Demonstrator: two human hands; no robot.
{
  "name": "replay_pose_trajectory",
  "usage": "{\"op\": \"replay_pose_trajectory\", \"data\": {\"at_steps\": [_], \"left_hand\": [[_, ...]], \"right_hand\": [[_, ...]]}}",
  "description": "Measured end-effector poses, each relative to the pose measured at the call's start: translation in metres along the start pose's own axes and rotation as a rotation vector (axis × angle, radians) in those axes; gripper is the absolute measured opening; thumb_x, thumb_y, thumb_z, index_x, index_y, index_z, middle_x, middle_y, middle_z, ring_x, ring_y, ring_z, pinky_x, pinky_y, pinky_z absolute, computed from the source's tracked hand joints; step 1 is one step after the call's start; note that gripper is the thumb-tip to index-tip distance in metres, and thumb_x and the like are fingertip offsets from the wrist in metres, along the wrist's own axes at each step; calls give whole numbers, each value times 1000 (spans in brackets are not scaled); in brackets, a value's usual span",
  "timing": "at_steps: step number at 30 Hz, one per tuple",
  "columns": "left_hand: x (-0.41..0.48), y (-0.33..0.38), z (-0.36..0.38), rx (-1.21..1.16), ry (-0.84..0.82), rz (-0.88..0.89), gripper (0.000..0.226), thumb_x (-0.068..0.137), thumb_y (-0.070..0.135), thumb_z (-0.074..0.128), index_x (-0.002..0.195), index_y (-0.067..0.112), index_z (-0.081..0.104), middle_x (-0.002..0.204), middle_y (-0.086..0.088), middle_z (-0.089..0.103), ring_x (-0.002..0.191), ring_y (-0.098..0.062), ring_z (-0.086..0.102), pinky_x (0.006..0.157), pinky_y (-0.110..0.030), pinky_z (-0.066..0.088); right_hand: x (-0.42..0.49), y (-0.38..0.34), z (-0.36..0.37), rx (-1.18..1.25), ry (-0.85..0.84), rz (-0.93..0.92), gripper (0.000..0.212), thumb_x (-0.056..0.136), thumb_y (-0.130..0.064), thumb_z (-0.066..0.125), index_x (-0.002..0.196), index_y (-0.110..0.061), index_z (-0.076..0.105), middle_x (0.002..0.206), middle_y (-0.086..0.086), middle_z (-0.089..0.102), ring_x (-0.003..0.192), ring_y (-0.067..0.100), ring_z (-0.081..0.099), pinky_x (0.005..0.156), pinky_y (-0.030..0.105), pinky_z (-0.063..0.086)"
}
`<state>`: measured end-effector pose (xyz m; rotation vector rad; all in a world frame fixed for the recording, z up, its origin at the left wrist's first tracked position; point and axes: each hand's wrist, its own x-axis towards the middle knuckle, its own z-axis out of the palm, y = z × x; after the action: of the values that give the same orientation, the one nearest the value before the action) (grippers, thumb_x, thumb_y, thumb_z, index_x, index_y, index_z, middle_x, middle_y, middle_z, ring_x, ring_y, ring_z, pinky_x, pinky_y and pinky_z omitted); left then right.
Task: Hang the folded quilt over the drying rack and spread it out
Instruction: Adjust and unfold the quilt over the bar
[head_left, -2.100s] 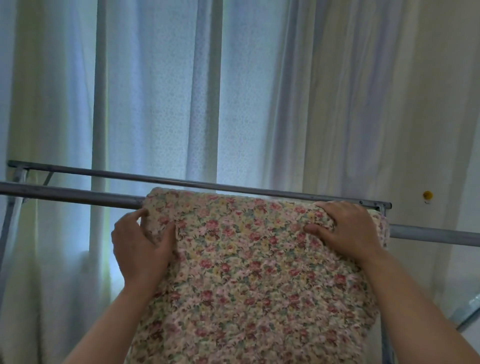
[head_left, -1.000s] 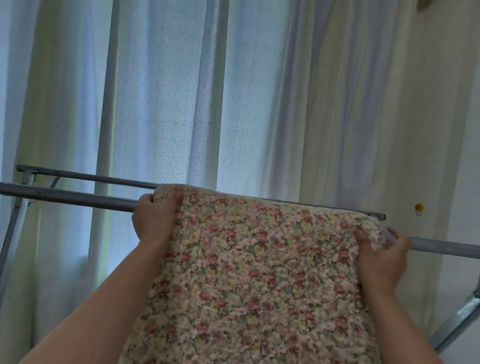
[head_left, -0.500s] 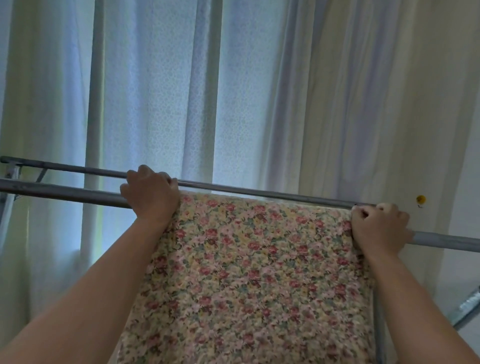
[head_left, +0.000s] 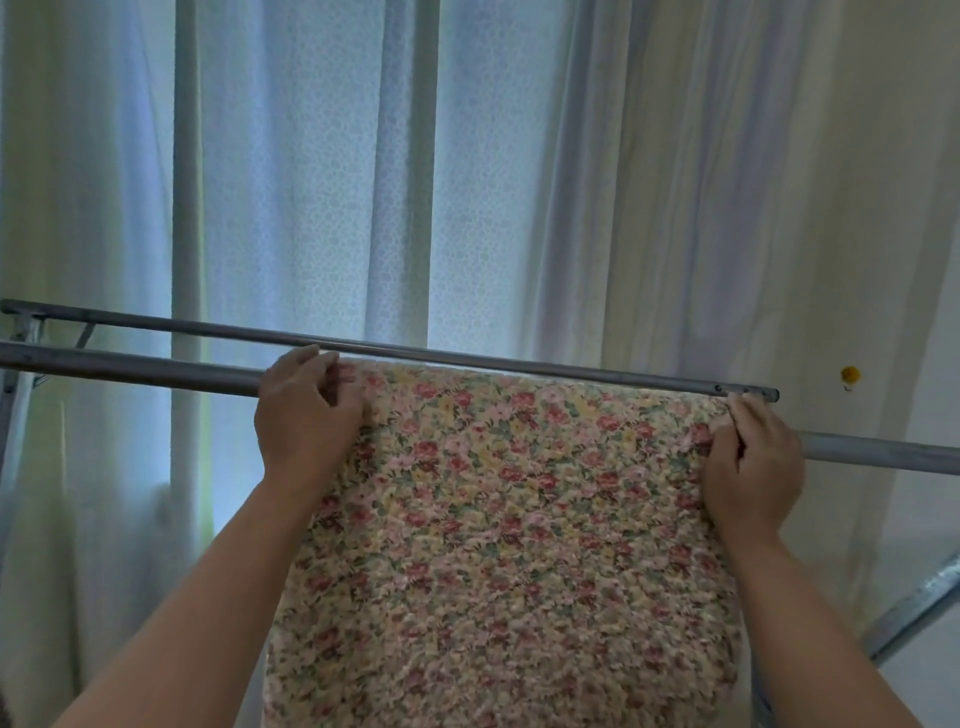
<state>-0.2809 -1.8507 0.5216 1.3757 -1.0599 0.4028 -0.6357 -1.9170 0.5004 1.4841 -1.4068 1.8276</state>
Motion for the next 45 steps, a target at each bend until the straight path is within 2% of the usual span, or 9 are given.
{"op": "replay_pose_trajectory", "data": {"at_steps": [4,8,12,16,20,27,31,36,45], "left_hand": [[-27,-28,-2,-74,110,-280,68,69,54,69,120,13,48,123,-12,50,114,-30,47,91,-44,40],[-42,-45,5,-96,-227,-604,73,67,79,47,98,13,53,93,-9,59,82,-29,56,71,-37,42],[-39,-42,4,-137,-201,-522,65,70,76,45,74,12,58,71,-3,58,59,-16,50,53,-29,35],[-17,-22,-4,-195,-65,-439,56,74,70,51,58,17,50,60,2,53,56,-13,49,51,-28,32],[20,5,-1,-198,18,-377,57,77,61,54,85,5,62,87,-11,65,82,-28,59,73,-38,46],[32,18,9,234,114,-271,62,83,55,51,103,-4,58,116,-23,51,103,-40,50,83,-48,39],[28,8,4,306,162,-170,59,81,53,55,102,-2,54,113,-25,49,103,-43,48,79,-51,41],[21,3,3,202,142,-145,54,84,57,49,99,6,53,105,-20,55,94,-40,55,67,-42,40],[17,-4,0,140,106,-114,53,86,57,47,102,6,50,101,-18,57,92,-37,55,64,-37,34]], "right_hand": [[-26,16,-9,147,28,192,71,82,-57,44,129,-4,42,130,25,44,123,35,36,102,47,30],[-62,26,-10,276,-71,502,68,82,-61,52,131,-16,37,128,16,50,114,32,48,87,39,39],[-66,23,-11,358,-23,486,43,91,-37,52,119,-7,42,117,16,56,99,28,55,74,28,36],[-36,8,-17,399,112,438,50,87,-43,58,118,-7,42,109,4,51,92,13,48,71,20,36],[15,-1,-18,333,137,349,50,82,-32,62,119,-8,39,115,18,54,95,26,53,75,28,38],[42,-7,-11,-132,-84,238,19,87,-21,53,92,-6,63,102,28,57,98,40,48,79,40,40],[29,-15,-14,-367,-72,79,23,87,-15,49,91,-3,69,108,26,57,101,45,45,81,53,38],[14,-51,-3,-361,-287,-199,47,90,-32,28,106,-7,65,105,17,67,99,36,56,89,49,38],[-22,-101,33,-273,-443,-320,56,93,-43,14,128,-17,49,128,6,55,124,25,41,108,59,8]]}}
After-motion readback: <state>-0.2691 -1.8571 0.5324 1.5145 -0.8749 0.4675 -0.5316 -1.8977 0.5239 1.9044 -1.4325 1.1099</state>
